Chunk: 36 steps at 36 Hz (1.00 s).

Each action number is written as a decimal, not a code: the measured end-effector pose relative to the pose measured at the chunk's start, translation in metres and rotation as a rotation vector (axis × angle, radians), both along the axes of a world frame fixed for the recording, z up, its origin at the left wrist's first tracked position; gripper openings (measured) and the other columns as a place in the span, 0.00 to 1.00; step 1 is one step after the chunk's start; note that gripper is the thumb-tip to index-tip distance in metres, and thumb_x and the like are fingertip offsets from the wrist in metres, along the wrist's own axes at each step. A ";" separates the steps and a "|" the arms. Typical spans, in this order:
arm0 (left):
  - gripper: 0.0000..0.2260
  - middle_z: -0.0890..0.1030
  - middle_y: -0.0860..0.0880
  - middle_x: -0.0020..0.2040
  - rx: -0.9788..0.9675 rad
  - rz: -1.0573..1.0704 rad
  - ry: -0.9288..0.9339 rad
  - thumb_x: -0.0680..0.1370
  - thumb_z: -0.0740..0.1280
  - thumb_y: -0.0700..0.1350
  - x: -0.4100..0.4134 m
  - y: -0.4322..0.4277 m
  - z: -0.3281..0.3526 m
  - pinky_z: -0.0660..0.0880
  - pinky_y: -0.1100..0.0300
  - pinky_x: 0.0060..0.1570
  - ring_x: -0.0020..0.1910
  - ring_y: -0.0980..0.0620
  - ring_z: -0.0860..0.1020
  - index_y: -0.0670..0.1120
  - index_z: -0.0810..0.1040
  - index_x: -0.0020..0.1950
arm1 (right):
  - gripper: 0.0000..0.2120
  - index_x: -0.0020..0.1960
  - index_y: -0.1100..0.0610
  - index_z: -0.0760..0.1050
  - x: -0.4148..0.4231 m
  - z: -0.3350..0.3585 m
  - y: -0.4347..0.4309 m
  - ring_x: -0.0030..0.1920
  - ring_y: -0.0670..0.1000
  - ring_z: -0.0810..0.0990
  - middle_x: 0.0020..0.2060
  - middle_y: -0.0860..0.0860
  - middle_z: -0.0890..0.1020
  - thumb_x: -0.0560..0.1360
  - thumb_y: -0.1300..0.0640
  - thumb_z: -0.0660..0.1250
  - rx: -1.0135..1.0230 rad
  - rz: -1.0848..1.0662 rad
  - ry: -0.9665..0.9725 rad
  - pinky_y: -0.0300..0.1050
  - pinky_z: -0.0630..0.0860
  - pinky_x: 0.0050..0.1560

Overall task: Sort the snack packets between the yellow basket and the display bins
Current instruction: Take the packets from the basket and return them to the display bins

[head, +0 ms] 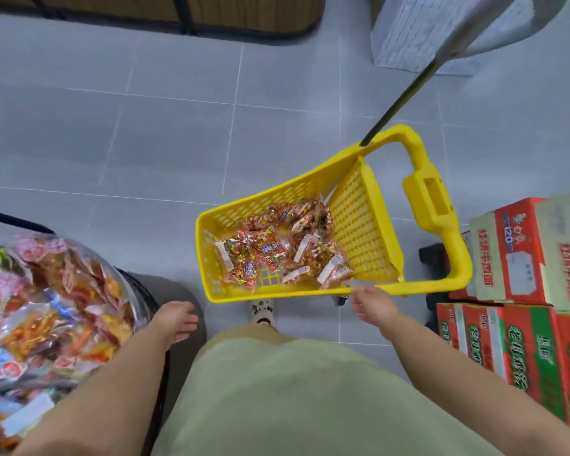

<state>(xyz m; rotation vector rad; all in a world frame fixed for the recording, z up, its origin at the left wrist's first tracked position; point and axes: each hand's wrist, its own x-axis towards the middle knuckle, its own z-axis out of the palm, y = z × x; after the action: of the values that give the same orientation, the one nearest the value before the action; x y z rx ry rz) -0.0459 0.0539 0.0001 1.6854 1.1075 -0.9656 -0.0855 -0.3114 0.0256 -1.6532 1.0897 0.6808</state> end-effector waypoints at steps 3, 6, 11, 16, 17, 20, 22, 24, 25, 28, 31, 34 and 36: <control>0.08 0.77 0.41 0.51 0.014 -0.045 -0.032 0.82 0.59 0.44 0.040 0.006 -0.005 0.69 0.56 0.47 0.48 0.45 0.75 0.43 0.71 0.59 | 0.07 0.46 0.56 0.73 0.035 -0.001 0.013 0.35 0.48 0.74 0.35 0.51 0.75 0.80 0.57 0.58 0.005 0.004 -0.001 0.40 0.68 0.36; 0.03 0.77 0.42 0.46 0.053 -0.110 -0.055 0.81 0.60 0.43 0.078 0.005 -0.011 0.70 0.58 0.41 0.43 0.45 0.74 0.44 0.71 0.52 | 0.07 0.44 0.57 0.73 0.070 -0.004 0.027 0.35 0.47 0.73 0.37 0.52 0.75 0.79 0.58 0.58 0.057 -0.028 0.016 0.40 0.68 0.36; 0.04 0.74 0.41 0.43 0.158 -0.242 -0.125 0.76 0.63 0.42 0.122 -0.002 -0.030 0.69 0.56 0.43 0.43 0.45 0.74 0.42 0.75 0.45 | 0.08 0.47 0.63 0.76 0.110 -0.025 0.048 0.35 0.49 0.72 0.35 0.52 0.72 0.78 0.62 0.59 0.088 -0.024 0.050 0.43 0.72 0.38; 0.09 0.78 0.44 0.51 0.148 -0.213 -0.145 0.78 0.66 0.48 0.137 -0.018 -0.061 0.67 0.56 0.49 0.60 0.40 0.75 0.44 0.75 0.53 | 0.12 0.37 0.56 0.71 0.137 -0.072 0.061 0.28 0.49 0.64 0.29 0.52 0.69 0.77 0.65 0.57 0.094 -0.005 0.106 0.42 0.58 0.30; 0.08 0.77 0.44 0.49 0.139 -0.226 -0.146 0.79 0.66 0.49 0.138 -0.020 -0.071 0.67 0.57 0.47 0.59 0.39 0.75 0.44 0.74 0.50 | 0.12 0.36 0.54 0.70 0.142 -0.083 0.062 0.27 0.49 0.63 0.28 0.52 0.68 0.77 0.64 0.57 0.059 0.018 0.123 0.42 0.57 0.29; 0.12 0.78 0.39 0.53 0.167 -0.208 -0.140 0.80 0.62 0.50 0.140 -0.023 -0.099 0.68 0.55 0.46 0.56 0.38 0.76 0.41 0.76 0.53 | 0.06 0.40 0.56 0.70 0.156 -0.114 0.063 0.27 0.53 0.68 0.28 0.54 0.71 0.76 0.61 0.59 -0.108 0.070 0.189 0.43 0.64 0.27; 0.18 0.80 0.35 0.54 0.218 -0.190 -0.132 0.82 0.59 0.51 0.138 -0.023 -0.116 0.72 0.52 0.49 0.54 0.37 0.78 0.36 0.78 0.53 | 0.04 0.43 0.59 0.68 0.163 -0.132 0.062 0.32 0.55 0.72 0.30 0.55 0.72 0.75 0.60 0.61 -0.204 0.158 0.252 0.40 0.68 0.29; 0.21 0.81 0.34 0.49 0.288 -0.188 -0.160 0.82 0.58 0.53 0.133 -0.023 -0.128 0.74 0.49 0.48 0.50 0.35 0.79 0.36 0.79 0.48 | 0.05 0.49 0.59 0.69 0.170 -0.147 0.059 0.42 0.56 0.76 0.37 0.56 0.75 0.76 0.58 0.63 -0.277 0.184 0.283 0.40 0.70 0.37; 0.21 0.81 0.34 0.47 0.327 -0.192 -0.196 0.81 0.58 0.53 0.131 -0.023 -0.133 0.74 0.48 0.47 0.48 0.35 0.79 0.37 0.79 0.46 | 0.09 0.53 0.60 0.70 0.172 -0.154 0.058 0.43 0.56 0.77 0.38 0.56 0.75 0.75 0.57 0.64 -0.285 0.154 0.283 0.37 0.69 0.37; 0.19 0.81 0.35 0.44 0.400 -0.190 -0.262 0.81 0.59 0.51 0.127 -0.025 -0.140 0.76 0.46 0.49 0.47 0.35 0.79 0.37 0.80 0.45 | 0.13 0.47 0.61 0.68 0.176 -0.175 0.061 0.33 0.50 0.71 0.30 0.52 0.70 0.75 0.53 0.67 -0.258 0.146 0.345 0.40 0.67 0.38; 0.17 0.80 0.38 0.41 0.408 -0.128 -0.249 0.80 0.61 0.50 0.127 -0.024 -0.143 0.76 0.49 0.45 0.44 0.36 0.79 0.38 0.79 0.43 | 0.16 0.52 0.62 0.72 0.172 -0.192 0.067 0.29 0.50 0.71 0.29 0.52 0.73 0.72 0.51 0.70 -0.211 0.075 0.364 0.39 0.68 0.29; 0.17 0.80 0.38 0.41 0.417 -0.118 -0.249 0.80 0.61 0.50 0.127 -0.025 -0.145 0.77 0.46 0.46 0.43 0.36 0.78 0.38 0.79 0.43 | 0.23 0.63 0.59 0.71 0.168 -0.202 0.068 0.32 0.51 0.75 0.35 0.52 0.77 0.72 0.52 0.71 -0.216 -0.042 0.300 0.37 0.70 0.29; 0.17 0.80 0.38 0.41 0.423 -0.120 -0.257 0.80 0.61 0.50 0.127 -0.025 -0.146 0.78 0.45 0.47 0.43 0.36 0.78 0.38 0.79 0.43 | 0.23 0.63 0.58 0.71 0.165 -0.208 0.066 0.37 0.53 0.78 0.41 0.52 0.79 0.72 0.53 0.71 -0.207 -0.112 0.271 0.42 0.73 0.38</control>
<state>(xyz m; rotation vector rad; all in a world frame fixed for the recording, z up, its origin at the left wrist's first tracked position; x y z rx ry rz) 0.0816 0.0285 -0.1460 2.1692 1.0970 -0.5865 0.0800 -0.2452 -0.1820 -1.6909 1.4777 0.7537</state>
